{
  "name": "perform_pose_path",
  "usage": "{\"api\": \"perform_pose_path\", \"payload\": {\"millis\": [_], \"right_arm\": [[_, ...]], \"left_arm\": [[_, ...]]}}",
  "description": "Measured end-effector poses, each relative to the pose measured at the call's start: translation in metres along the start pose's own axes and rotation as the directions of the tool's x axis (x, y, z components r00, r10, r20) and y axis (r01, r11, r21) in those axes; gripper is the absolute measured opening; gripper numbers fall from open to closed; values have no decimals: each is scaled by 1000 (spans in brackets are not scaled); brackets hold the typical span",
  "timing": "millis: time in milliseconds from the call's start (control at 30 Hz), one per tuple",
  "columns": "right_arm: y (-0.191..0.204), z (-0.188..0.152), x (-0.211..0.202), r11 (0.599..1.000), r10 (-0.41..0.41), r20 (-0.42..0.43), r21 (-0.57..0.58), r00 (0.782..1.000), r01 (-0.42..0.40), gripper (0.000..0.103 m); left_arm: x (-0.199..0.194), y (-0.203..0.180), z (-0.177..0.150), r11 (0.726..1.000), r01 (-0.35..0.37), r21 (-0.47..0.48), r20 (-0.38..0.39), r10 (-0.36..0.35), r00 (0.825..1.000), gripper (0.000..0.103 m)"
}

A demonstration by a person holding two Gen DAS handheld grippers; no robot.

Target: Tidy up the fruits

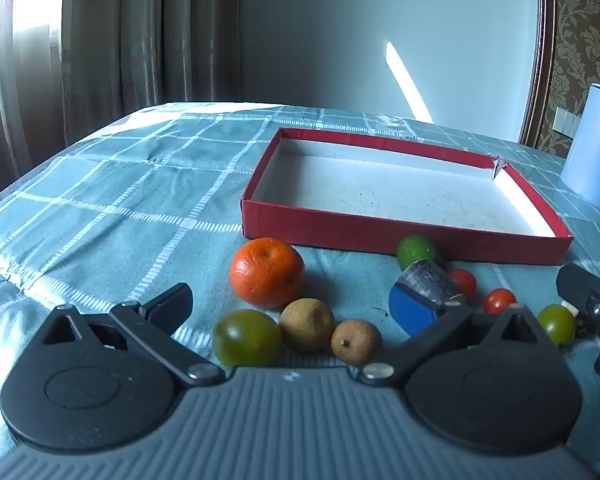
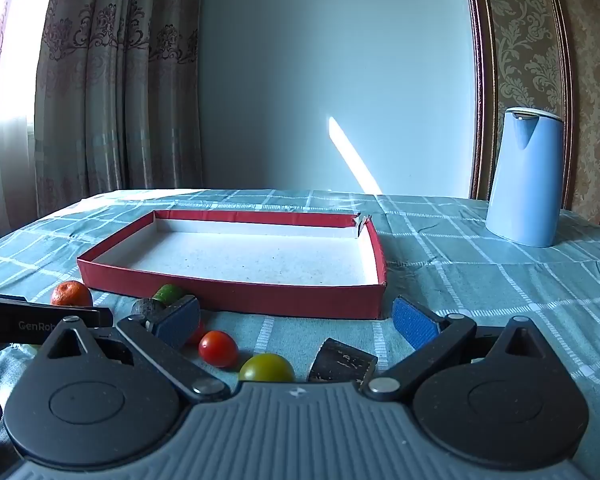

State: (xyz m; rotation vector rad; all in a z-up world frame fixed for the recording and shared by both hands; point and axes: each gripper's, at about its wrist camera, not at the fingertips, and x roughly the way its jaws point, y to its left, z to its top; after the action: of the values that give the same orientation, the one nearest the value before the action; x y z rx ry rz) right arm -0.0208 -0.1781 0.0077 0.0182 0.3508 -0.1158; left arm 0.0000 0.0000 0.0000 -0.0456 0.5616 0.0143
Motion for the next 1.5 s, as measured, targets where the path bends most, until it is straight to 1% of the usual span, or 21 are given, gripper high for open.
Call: {"api": "perform_pose_path", "payload": {"millis": [400,667,867,1200,1500], "right_arm": [[1,-1,-3,1000,1,4,2,1000,-1,103],[0,0,-2,1000,0,4,4,1000,0,103],[2,0,-2,1000,3,9,1,1000,-3,103],[2,0,-2,1000,2,7,-1,1000,-2,103],[2,0,-1,1000,4,7,5,1000,-4,103]], "left_arm": [[-3,2,0,1000,20,0,4,-20,1000,103],[5,-2,1,1000,25,8,-14,-25,1000,103],[5,-2,0,1000,23,6,-5,-23,1000,103],[5,1,0,1000,9,-11,-17,-10,1000,103],[3,3,-1,1000,-1,-20,-10,1,1000,103]]}}
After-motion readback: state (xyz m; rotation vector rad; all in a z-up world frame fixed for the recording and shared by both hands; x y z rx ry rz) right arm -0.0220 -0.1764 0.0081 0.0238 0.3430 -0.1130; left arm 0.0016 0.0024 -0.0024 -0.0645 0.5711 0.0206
